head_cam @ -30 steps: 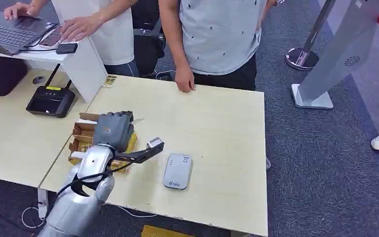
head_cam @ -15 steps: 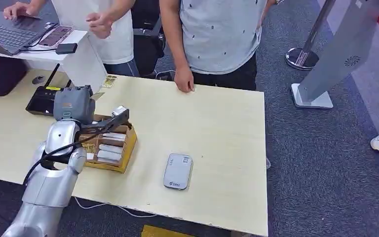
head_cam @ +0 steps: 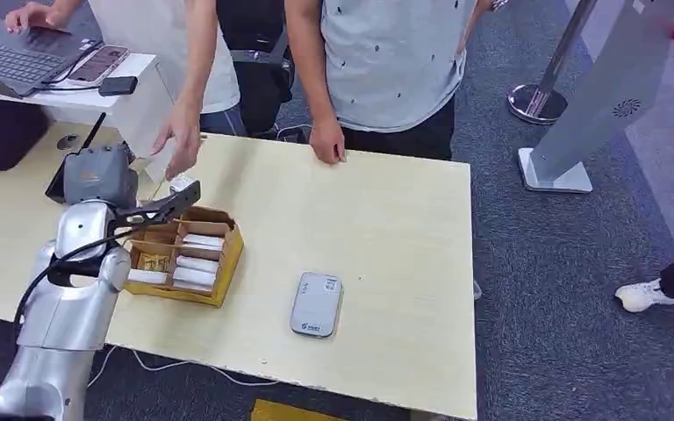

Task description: Pass the card to the sensor for recognition and then transmit it.

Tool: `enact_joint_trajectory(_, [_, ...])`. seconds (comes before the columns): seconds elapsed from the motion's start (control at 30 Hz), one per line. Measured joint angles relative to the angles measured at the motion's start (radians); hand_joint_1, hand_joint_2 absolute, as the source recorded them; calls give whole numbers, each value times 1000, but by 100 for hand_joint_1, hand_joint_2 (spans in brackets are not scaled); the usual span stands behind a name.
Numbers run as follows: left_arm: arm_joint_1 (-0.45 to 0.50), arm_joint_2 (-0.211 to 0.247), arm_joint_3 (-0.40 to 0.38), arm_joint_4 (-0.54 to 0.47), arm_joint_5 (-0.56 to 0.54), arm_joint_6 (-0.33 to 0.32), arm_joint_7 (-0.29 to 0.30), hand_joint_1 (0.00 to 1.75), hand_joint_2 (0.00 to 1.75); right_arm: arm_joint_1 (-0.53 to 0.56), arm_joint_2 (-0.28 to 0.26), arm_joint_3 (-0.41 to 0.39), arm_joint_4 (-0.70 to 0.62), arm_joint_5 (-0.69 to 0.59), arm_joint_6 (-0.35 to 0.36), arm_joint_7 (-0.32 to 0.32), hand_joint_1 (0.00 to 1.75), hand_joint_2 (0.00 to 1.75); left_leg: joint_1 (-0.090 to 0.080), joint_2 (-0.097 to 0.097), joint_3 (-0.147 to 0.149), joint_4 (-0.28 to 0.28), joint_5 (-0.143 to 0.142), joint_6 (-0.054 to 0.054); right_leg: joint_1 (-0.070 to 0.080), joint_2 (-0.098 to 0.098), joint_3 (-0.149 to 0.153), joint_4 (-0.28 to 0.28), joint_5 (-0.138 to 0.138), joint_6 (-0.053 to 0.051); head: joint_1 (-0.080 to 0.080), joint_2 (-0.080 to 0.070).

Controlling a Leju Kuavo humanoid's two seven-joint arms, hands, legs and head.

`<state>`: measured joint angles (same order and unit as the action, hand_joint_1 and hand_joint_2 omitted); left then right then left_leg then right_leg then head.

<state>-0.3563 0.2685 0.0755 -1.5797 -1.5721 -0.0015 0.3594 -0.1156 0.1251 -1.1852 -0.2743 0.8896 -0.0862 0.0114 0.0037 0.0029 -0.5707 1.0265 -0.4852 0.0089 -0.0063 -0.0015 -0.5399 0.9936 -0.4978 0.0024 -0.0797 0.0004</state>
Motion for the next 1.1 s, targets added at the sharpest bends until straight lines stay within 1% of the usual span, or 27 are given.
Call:
enact_joint_trajectory(0.2, [-27,38,31,50,0,-9,0,175,175,-1,0,0,0,2,0,-1,0,0,0,0,0,0,0,0,0,0,0,0,0,0,0,0])
enact_joint_trajectory(0.3, [-34,37,43,59,0,-13,-8,175,175,-1,0,0,0,3,0,-1,0,0,0,0,0,0,0,0,0,0,0,0,0,0,0,0])
enact_joint_trajectory(0.47, [-42,36,68,66,0,-18,-39,175,175,-1,0,0,0,8,1,0,0,0,0,1,0,0,0,0,0,0,0,0,0,0,0,0])
enact_joint_trajectory(0.63, [-47,29,90,66,0,-19,-40,175,175,-1,0,0,0,9,2,0,0,0,0,1,0,0,0,0,0,0,-1,0,0,0,0,0])
enact_joint_trajectory(0.8, [-48,27,95,66,0,-19,-41,175,175,-1,0,0,0,9,2,0,0,0,0,1,0,0,0,0,0,1,-1,0,0,0,0,0])
enact_joint_trajectory(0.9, [-50,23,106,67,0,-17,-70,175,175,-1,0,0,0,10,2,0,0,0,0,1,0,0,0,0,0,1,-1,0,0,0,0,0])
enact_joint_trajectory(0.93, [-52,18,117,68,0,-17,-83,21,175,-1,0,0,0,10,3,0,0,0,0,1,0,0,0,0,0,1,-1,0,0,0,0,0])
enact_joint_trajectory(0.97, [-55,12,125,68,0,-17,-98,0,175,-1,0,0,0,10,3,0,0,0,0,1,0,0,0,0,0,1,-1,0,0,0,0,0])
enact_joint_trajectory(1.0, [-58,8,132,68,0,-15,-105,0,0,-1,0,0,0,10,3,0,0,0,0,1,0,0,0,0,0,1,-1,0,0,0,0,0])
enact_joint_trajectory(1.1, [-69,-18,155,67,0,-9,-137,0,0,-2,0,0,0,11,3,0,0,0,0,1,0,0,0,0,0,0,0,0,0,0,0,0])
